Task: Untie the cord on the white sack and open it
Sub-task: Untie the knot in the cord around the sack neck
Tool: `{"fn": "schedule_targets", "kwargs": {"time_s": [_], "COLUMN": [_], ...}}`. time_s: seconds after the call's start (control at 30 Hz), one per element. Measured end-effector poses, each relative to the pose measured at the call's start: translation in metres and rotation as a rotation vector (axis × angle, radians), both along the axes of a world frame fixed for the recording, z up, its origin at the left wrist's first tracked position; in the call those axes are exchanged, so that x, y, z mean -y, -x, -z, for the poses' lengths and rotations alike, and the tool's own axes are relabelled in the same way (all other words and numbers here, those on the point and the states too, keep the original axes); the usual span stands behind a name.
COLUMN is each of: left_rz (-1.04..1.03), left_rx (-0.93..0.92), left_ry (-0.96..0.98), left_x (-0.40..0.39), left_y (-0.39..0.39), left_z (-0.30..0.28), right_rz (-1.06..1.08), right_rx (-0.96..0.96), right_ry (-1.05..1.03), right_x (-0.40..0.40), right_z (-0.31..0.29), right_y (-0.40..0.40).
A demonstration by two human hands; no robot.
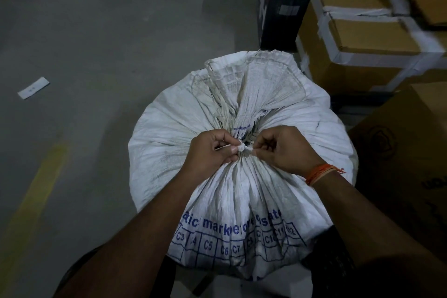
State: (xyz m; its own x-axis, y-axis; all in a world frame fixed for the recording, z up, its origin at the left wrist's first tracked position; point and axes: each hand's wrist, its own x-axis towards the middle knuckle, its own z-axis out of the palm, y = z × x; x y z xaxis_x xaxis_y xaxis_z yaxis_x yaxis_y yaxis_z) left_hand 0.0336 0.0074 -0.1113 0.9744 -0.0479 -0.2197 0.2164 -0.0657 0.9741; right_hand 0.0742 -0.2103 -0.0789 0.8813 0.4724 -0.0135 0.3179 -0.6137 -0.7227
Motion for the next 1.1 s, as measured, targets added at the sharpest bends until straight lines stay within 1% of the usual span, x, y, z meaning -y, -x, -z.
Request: {"fn": "schedule_targets", "kwargs": {"time_s": [0.33, 0.53, 0.67, 0.87, 1.0, 1.1], "left_rz": [0.004, -0.017, -0.024, -0.007, -0.052, -0.066], "left_rx": [0.021, -0.005, -0.007, 0.015, -0.002, -0.07], "left_ry": [-0.016, 0.003, -0.001, -0.065, -0.016, 0.014], "left_x": [-0.001, 0.001, 0.001, -0.001, -0.003, -0.005], "left_y": [0.001, 0.001, 0.001, 0.005, 0.007, 0.006], "left_z": [0.0, -0.003, -0.004, -0.007, -0.011, -0.013], "right_rz": [0.024, -0.006, 0.03, 0.056, 0.071, 0.048], "right_rx": [0.075, -0.022, 0.003, 0.064, 0.002, -0.015], "right_ry": [-0.017, 0.003, 0.019, -0.014, -0.104, -0.074], "right_x": [-0.022, 0.001, 0.003, -0.022, -0.025, -0.027], "right_z": [0.011, -0.002, -0.002, 0.007, 0.008, 0.011], "right_y": [0.005, 0.002, 0.0, 0.007, 0.01, 0.012]}}
